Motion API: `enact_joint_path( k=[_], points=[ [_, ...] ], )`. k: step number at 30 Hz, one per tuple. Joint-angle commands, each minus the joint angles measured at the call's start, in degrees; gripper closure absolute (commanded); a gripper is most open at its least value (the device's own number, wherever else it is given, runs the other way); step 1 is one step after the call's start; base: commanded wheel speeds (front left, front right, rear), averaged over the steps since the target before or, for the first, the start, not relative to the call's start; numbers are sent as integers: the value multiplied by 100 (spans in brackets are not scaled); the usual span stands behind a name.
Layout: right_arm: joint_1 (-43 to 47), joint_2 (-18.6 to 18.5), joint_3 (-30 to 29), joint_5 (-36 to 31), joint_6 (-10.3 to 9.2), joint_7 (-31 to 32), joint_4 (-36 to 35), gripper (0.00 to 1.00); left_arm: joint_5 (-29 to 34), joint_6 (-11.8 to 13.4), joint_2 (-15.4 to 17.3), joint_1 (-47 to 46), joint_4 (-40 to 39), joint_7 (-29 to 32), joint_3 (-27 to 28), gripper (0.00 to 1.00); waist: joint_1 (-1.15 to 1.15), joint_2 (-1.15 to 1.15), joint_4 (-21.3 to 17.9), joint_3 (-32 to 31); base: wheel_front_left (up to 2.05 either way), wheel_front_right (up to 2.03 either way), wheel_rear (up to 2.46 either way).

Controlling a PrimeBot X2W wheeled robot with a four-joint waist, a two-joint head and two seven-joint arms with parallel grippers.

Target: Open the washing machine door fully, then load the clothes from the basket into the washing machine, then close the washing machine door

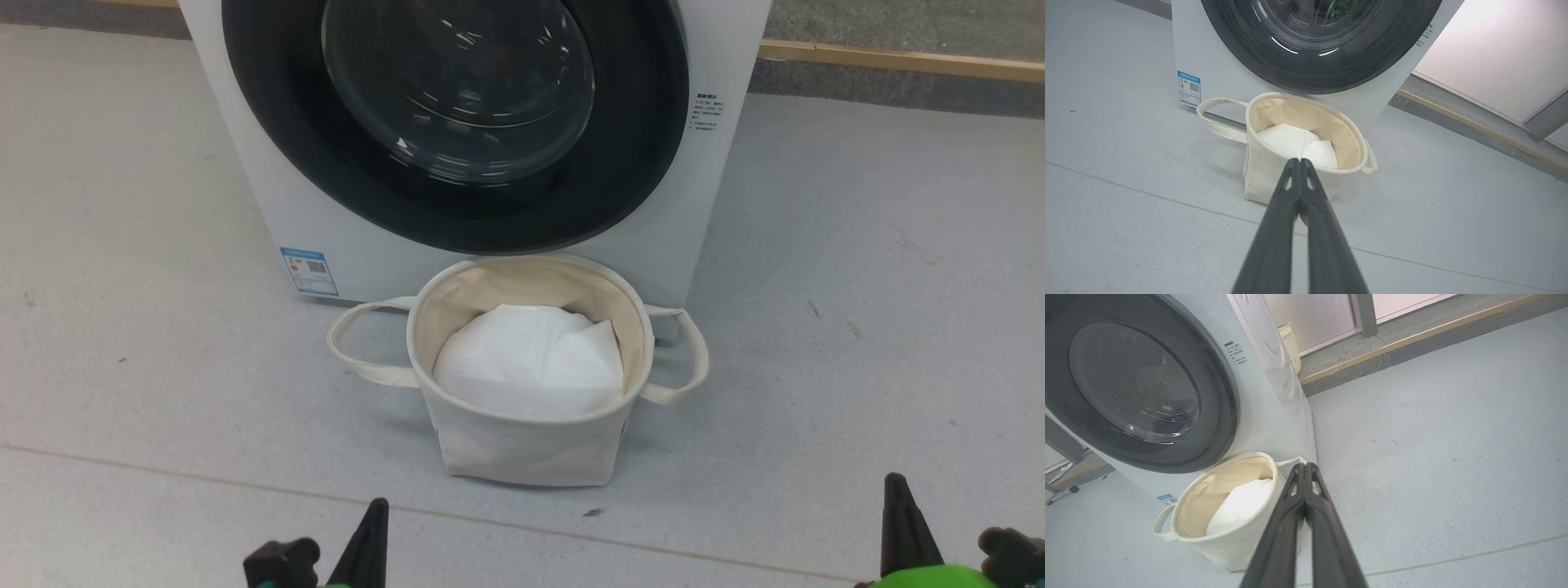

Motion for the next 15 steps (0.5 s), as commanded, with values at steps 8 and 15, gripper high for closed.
enact_joint_path(
  k=[8, 15],
  points=[
    [-261, -19, -5, 596, -1, 154, -185, 100, -592, -67, 16, -227, -313, 156, 239, 100, -1, 0, -29, 8, 0, 0, 0],
    [-314, -23, -7, 1029, -2, 272, -185, 100, -1029, -100, 20, -220, -394, 274, 369, 100, -1, 0, -52, 15, 0, 0, 0]
  ],
)
